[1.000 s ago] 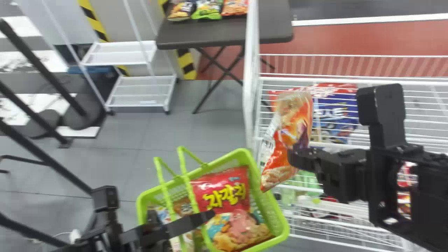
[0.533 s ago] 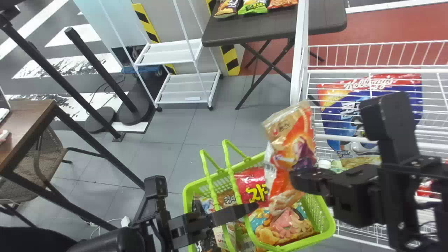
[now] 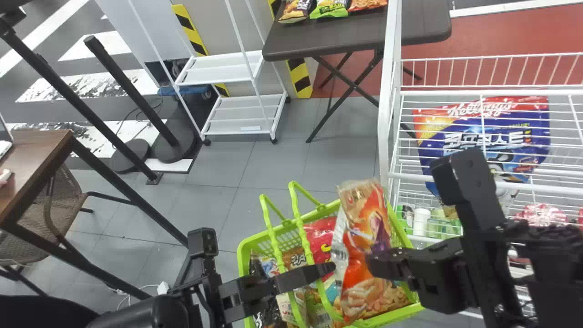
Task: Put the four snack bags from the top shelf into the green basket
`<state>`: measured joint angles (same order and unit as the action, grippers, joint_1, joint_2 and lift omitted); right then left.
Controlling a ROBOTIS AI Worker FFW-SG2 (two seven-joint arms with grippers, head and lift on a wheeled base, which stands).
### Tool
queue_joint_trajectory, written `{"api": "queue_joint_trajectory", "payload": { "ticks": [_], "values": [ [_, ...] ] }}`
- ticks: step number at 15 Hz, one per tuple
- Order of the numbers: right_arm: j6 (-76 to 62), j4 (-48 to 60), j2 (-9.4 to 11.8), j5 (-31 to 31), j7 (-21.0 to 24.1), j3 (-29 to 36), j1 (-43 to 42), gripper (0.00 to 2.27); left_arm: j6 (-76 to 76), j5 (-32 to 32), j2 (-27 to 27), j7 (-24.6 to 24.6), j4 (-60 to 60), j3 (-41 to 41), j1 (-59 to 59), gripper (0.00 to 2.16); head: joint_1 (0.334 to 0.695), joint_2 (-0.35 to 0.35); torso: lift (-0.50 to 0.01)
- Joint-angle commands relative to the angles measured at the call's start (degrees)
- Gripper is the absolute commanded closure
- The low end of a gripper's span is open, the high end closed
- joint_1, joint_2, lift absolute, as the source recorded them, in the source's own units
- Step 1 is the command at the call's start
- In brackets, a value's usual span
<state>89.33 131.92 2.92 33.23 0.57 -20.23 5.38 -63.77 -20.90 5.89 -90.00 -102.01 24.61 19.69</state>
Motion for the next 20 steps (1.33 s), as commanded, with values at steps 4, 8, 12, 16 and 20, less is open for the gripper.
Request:
{"api": "queue_joint_trajectory", "payload": {
  "ticks": [4, 8, 12, 16, 20],
  "values": [
    [0.7, -5.3, 0.5, -0.3, -1.8, -0.2, -2.8, 0.0, 0.0, -0.1, 0.0, -0.6, 0.1, 0.2, 0.0, 2.15, 0.695, 0.35, 0.0],
    [0.7, -1.1, 0.6, 2.8, -6.9, 6.6, 0.5, 0.02, 0.0, -0.1, 0.1, -0.6, 0.1, 0.1, 0.0, 2.15, 0.695, 0.35, 0.0],
    [0.7, 5.9, 0.5, 9.0, -11.7, 18.7, 5.3, 0.02, 0.0, -0.1, 0.1, -0.6, -0.2, -0.1, 0.0, 2.15, 0.695, 0.35, 0.0],
    [-27.5, 7.2, 0.6, -7.2, -13.5, 25.1, 16.2, 0.02, 0.0, -0.1, 0.3, -0.6, -0.5, -0.2, 0.0, 2.15, 0.695, 0.301, 0.0],
    [-68.5, -6.8, 0.2, -19.6, -15.2, 24.4, 24.1, 0.02, 1.6, 0.6, 0.3, -0.6, -1.7, -1.3, 0.4, 2.15, 0.695, 0.062, 0.0]
  ]
}}
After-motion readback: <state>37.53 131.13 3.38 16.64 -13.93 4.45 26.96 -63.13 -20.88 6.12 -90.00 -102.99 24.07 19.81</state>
